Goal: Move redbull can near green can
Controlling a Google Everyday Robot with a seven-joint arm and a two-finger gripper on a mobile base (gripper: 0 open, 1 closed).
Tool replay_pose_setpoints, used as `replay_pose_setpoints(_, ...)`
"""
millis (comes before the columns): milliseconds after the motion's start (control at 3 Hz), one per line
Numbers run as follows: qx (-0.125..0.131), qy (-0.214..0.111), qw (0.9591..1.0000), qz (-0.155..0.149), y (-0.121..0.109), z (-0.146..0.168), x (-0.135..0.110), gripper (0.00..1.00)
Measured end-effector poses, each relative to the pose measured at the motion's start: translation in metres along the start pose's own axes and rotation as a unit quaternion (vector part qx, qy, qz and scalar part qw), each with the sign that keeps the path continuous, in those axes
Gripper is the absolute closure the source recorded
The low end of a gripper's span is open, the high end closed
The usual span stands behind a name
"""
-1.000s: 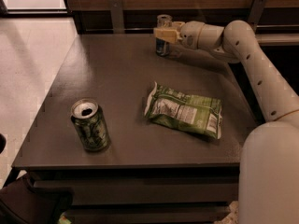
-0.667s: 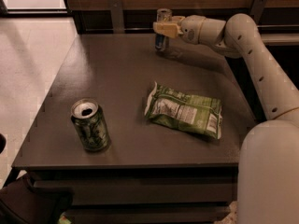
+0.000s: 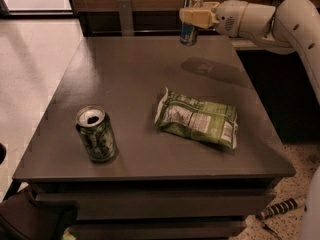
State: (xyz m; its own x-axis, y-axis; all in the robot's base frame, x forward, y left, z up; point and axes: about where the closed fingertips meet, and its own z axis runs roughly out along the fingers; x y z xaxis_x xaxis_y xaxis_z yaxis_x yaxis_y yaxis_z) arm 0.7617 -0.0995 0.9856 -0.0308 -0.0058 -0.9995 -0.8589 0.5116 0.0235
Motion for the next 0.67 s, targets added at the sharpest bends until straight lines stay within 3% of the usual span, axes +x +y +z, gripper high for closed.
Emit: replay_pose_setpoints(667,0.018,-0.003,0.9998,-0.01,0.073,-0.064,-0.022,1.0)
